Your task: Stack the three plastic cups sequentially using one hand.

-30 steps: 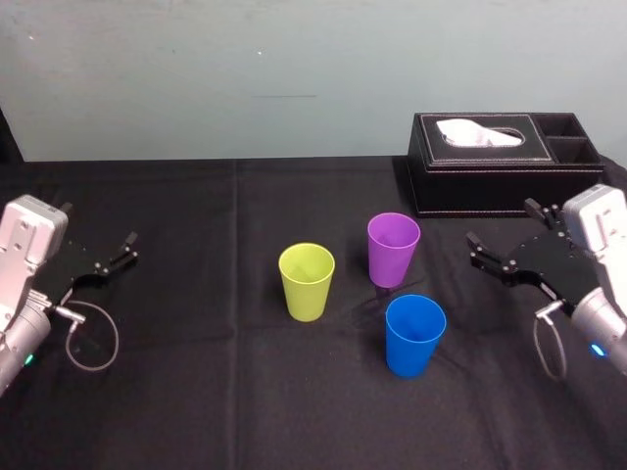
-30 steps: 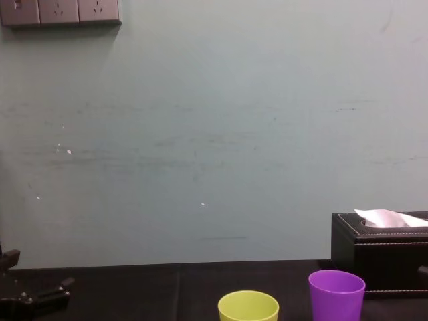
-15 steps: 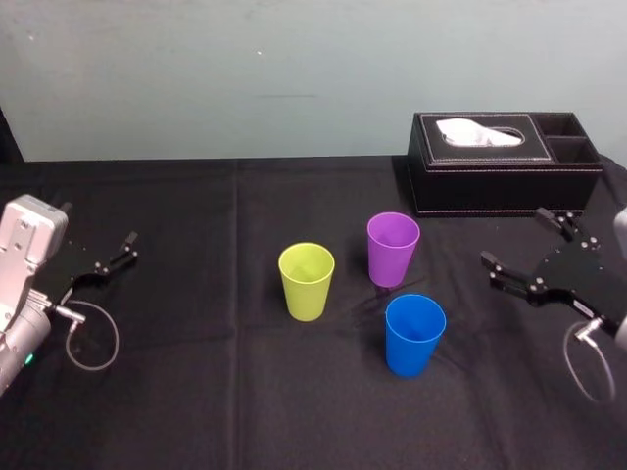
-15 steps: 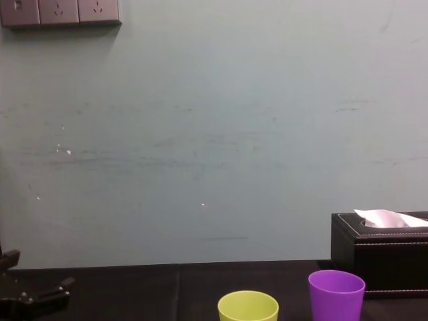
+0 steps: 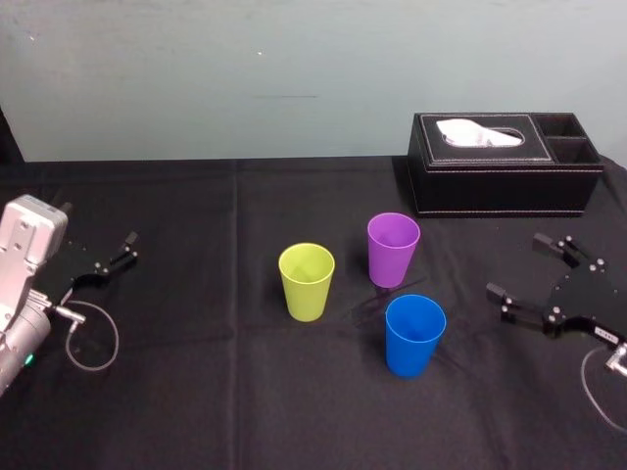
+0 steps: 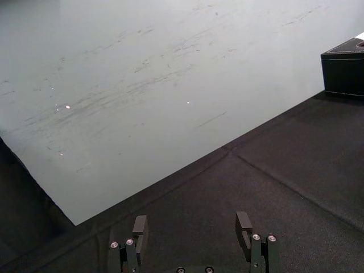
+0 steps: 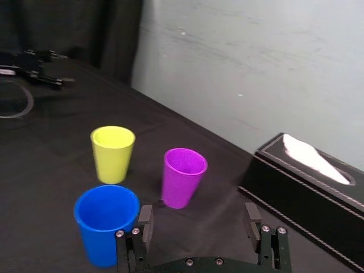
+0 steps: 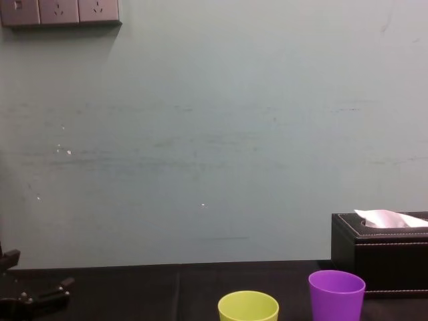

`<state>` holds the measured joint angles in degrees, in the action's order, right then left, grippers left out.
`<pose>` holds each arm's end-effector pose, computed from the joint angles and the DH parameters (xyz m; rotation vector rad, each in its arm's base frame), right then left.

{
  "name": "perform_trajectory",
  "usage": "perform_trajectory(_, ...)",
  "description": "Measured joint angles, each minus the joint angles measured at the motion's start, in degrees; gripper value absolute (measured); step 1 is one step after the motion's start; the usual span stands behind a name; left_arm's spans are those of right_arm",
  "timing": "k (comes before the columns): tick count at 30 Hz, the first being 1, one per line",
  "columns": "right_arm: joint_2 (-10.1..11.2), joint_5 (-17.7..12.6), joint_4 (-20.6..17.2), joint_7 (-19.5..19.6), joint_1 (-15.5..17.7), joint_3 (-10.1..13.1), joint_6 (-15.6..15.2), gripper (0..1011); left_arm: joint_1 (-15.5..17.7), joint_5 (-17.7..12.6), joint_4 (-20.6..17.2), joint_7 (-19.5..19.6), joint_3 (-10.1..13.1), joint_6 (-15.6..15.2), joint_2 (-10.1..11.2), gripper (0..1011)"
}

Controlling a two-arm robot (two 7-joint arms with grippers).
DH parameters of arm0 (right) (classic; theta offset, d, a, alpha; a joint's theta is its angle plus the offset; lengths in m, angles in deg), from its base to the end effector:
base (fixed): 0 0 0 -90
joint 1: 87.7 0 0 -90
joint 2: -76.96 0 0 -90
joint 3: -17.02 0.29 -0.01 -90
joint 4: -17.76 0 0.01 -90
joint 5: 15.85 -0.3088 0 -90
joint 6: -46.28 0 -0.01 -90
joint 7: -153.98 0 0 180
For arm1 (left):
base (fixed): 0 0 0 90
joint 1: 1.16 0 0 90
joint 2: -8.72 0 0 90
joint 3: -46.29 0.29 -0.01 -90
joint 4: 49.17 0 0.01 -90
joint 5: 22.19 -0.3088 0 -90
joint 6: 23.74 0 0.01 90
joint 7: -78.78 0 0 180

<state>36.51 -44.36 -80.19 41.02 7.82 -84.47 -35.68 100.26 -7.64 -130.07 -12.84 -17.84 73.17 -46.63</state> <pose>0.2983 -0.1519 -0.2441 -0.2609 -0.2032 -0.8762 0.3580 0.0827 -0.3024 0.3046 -0.2849 1.2478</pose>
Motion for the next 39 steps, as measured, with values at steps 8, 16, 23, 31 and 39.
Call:
perform_trajectory(8, 0.43, -1.33, 0.50, -5.18, 0.70, 0.04, 0.04, 1000, 0.00, 0.00, 0.00, 0.00, 0.00, 0.00, 0.00, 1010)
perform_trajectory(16, -0.20, 0.07, 1.54, -8.29, 0.85, -1.57, 0.04, 1000, 0.00, 0.00, 0.00, 0.00, -0.01, 0.00, 0.00, 1010)
perform_trajectory(23, -1.59, 2.29, 2.50, -10.17, 0.43, -3.15, -0.37, 1000, 0.00, 0.00, 0.00, 0.00, -0.01, 0.00, 0.00, 1010)
perform_trajectory(31, -3.36, 3.68, 3.40, -10.98, 0.17, -3.77, -1.43, 1000, 0.00, 0.00, 0.00, 0.00, 0.00, 0.00, 0.00, 1010)
perform_trajectory(39, -4.60, 3.90, 4.11, -11.89, -0.13, -3.77, -2.16, 1000, 0.00, 0.00, 0.00, 0.00, -0.01, 0.00, 0.00, 1010)
